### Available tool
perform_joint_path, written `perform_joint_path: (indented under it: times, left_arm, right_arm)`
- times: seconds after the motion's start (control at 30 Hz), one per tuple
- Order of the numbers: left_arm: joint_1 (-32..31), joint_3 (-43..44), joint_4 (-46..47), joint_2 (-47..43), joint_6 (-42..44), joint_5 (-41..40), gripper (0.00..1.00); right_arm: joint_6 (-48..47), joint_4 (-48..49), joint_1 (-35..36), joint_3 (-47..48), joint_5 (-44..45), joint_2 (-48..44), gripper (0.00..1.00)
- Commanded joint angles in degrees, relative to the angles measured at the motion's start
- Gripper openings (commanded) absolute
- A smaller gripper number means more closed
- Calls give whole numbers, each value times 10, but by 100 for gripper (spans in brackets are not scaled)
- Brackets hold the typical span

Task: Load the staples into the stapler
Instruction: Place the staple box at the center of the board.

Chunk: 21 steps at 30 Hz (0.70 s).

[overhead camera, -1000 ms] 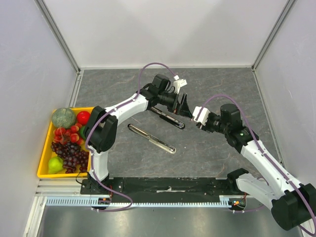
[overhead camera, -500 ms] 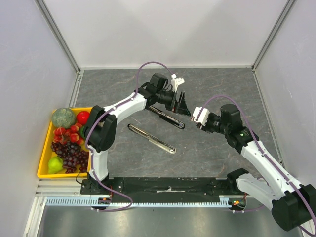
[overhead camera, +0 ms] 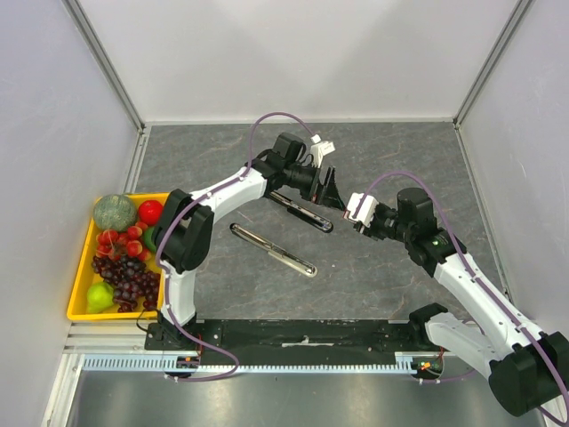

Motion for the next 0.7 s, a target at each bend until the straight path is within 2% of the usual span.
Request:
perform_joint_path:
  times: [0.0,0.67]
  left_arm:
    - [-8,27,10,11,-17,19,95]
    - [-15,25,10,7,-16,34,94]
  right_arm:
    - [-1,23,0,3,-10,-7,38]
    - [-6,26,1,0,0,-5,38]
